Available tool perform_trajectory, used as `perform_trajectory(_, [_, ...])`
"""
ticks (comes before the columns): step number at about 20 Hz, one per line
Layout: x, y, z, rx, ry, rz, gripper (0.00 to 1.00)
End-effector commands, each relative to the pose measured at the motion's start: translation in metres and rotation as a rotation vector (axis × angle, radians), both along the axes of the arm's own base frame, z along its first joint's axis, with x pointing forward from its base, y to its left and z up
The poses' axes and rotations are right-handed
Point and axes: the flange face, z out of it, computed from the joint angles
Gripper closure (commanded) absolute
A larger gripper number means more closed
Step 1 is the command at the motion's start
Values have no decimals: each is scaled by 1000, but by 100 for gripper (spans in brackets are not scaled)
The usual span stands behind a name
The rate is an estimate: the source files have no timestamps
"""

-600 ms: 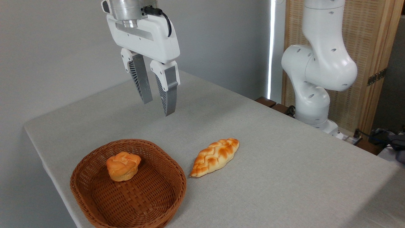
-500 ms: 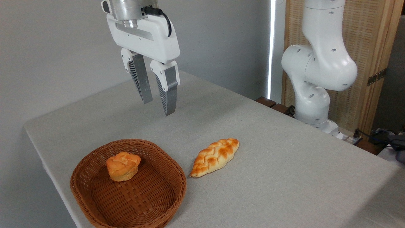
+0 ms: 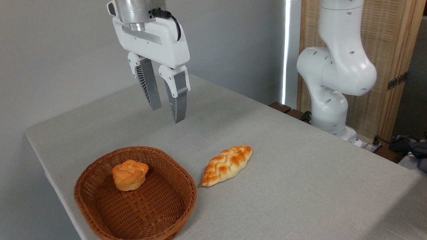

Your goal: Put bread into the basket

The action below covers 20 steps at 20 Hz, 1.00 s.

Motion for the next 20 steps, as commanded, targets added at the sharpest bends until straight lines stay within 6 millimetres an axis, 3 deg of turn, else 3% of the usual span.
perform_trajectory(1, [-6,1,-5,3,10,-5,0])
perform_trajectory(11, [-85,-8,-50,17,11,-42,0])
perform_trajectory(18, [-118,-9,-87,82,6,-147,0])
perform_trajectory(20, [-124,-1,-93,75,0,-132,0])
